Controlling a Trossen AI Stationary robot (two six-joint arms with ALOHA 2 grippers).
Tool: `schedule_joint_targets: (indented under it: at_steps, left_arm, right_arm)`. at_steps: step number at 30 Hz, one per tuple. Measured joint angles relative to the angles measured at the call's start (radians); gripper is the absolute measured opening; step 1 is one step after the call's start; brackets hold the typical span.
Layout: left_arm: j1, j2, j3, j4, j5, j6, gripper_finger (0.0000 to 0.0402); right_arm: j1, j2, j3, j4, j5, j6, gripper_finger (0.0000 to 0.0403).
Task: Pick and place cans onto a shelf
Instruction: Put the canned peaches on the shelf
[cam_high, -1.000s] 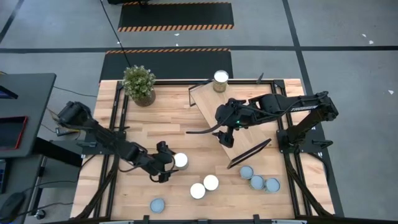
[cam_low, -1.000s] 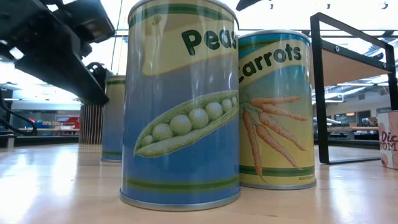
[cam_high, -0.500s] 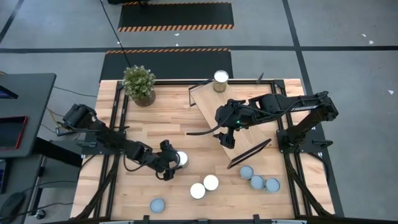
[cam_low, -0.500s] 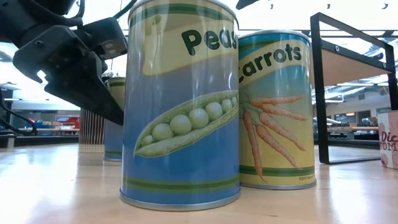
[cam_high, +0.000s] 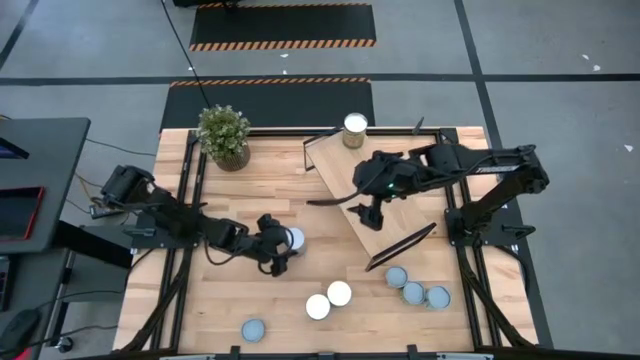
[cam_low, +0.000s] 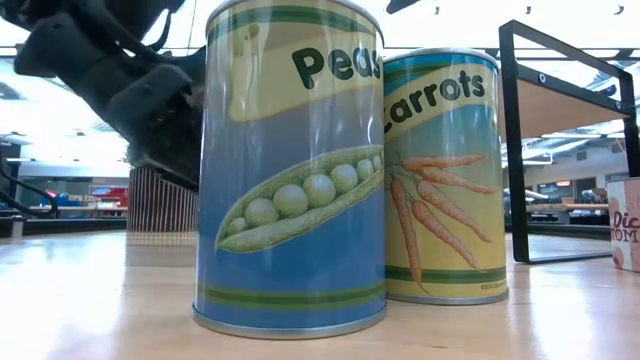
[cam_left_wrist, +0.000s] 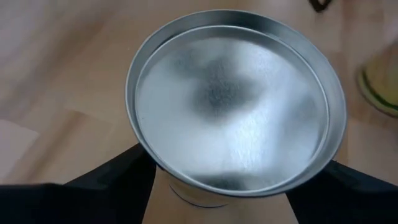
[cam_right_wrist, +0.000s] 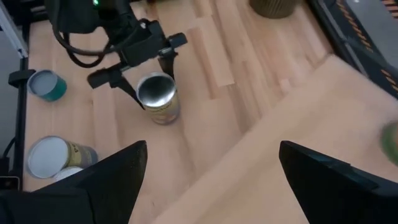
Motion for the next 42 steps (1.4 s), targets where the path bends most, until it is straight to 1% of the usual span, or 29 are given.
schedule_joint_targets:
  at_steps: [3,6,9,11,14,16,20,24,26,30,34,37,42]
  left_arm:
    - [0.045,-0.037,0.028,-0.003,0.009,0.019,0.0304]
    - [0.102,-0.069,0.104,-0.055,0.060,0.062,0.0303]
    - [0.160,-0.073,0.241,-0.221,0.086,0.110,0.0303]
    - [0.202,-0.070,0.350,-0.383,0.101,0.154,0.0303]
    - [0.263,-0.061,0.486,-0.539,0.153,0.205,0.0303]
    - [0.303,-0.061,0.563,-0.614,0.184,0.232,0.0303]
    - [0.389,-0.061,0.691,-0.714,0.203,0.264,0.0302]
    - [0.479,-0.061,0.756,-0.700,0.150,0.292,0.0302]
    - [0.527,-0.060,0.755,-0.658,0.131,0.296,0.0302]
    - [0.604,-0.002,0.752,-0.544,0.129,0.301,0.0302]
    - [0.640,0.053,0.752,-0.446,0.119,0.314,0.0302]
    - [0.654,0.089,0.758,-0.442,0.135,0.310,0.0302]
    - [0.657,0.127,0.758,-0.440,0.124,0.314,0.0302]
  right_arm:
    - [-0.017,-0.037,0.000,-0.038,0.024,0.007,0.0373]
    - [-0.039,-0.071,0.000,-0.082,0.043,0.023,0.0373]
    - [-0.058,-0.100,0.000,-0.117,0.061,0.022,0.0373]
    - [-0.069,-0.112,0.000,-0.124,0.063,0.018,0.0373]
    - [-0.089,-0.123,0.000,-0.135,0.063,0.002,0.0373]
    - [-0.102,-0.127,0.000,-0.140,0.064,-0.007,0.0373]
    - [-0.119,-0.129,0.000,-0.150,0.071,-0.033,0.0373]
    - [-0.135,-0.131,0.000,-0.162,0.098,-0.056,0.0373]
    - [-0.144,-0.131,0.000,-0.170,0.127,-0.057,0.0373]
    - [-0.159,-0.131,0.000,-0.170,0.160,-0.060,0.0373]
    - [-0.163,-0.131,0.000,-0.168,0.162,-0.059,0.0373]
    - [-0.163,-0.131,0.000,-0.165,0.169,-0.060,0.0373]
    - [-0.162,-0.131,0.000,-0.152,0.172,-0.063,0.0373]
